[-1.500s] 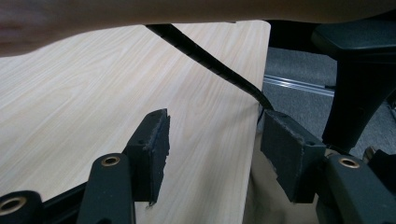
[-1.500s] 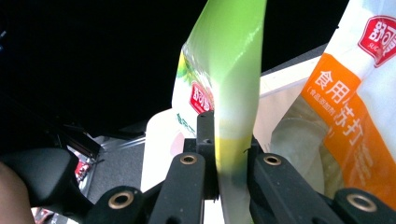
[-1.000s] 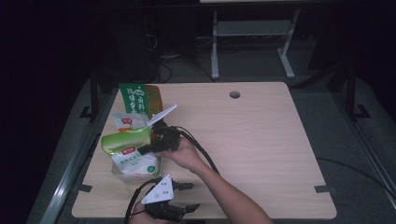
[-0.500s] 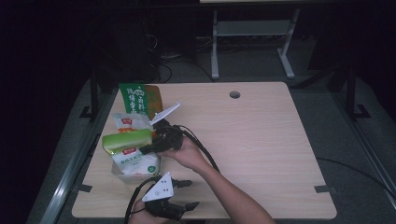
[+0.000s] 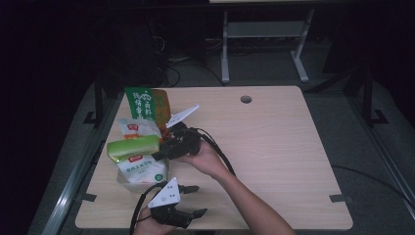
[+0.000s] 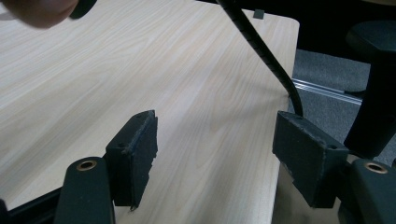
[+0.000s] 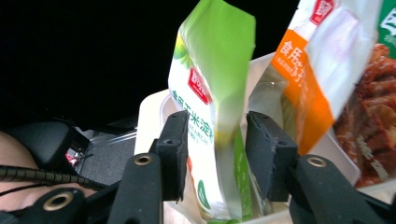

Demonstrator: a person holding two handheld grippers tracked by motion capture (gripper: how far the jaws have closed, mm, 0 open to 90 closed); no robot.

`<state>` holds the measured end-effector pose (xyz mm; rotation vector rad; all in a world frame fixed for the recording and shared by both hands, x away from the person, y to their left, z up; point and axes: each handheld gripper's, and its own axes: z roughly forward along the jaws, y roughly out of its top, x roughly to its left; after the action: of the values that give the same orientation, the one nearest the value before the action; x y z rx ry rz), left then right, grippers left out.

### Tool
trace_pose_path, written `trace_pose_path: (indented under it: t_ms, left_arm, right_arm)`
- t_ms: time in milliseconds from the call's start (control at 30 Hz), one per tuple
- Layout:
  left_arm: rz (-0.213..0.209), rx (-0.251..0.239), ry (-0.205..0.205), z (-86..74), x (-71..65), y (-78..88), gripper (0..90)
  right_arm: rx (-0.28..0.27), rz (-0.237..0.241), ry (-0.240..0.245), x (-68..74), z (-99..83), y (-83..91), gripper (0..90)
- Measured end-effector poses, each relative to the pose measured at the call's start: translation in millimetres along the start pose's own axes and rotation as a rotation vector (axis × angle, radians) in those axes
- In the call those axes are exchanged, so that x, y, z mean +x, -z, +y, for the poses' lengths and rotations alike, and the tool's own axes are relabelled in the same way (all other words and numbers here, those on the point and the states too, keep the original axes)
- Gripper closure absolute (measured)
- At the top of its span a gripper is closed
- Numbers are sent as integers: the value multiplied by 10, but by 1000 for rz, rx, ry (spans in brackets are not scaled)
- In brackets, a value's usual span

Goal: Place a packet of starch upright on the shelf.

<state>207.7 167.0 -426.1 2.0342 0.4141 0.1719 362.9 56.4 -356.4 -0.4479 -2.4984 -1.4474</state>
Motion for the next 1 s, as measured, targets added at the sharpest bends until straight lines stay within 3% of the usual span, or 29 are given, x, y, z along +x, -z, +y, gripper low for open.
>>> trace_pose_path:
  t_ms: [233,633,1000]
  left_arm:
    - [6,-3,10,3,27,0,284]
    - [19,1,20,4,57,6,270]
    - [29,5,25,7,84,32,268]
  right_arm:
    - [12,-16,-3,-17,-38,117,520]
    - [-16,-64,-12,-84,-101,392,426]
    - [-15,-107,-36,-135,-196,589,398]
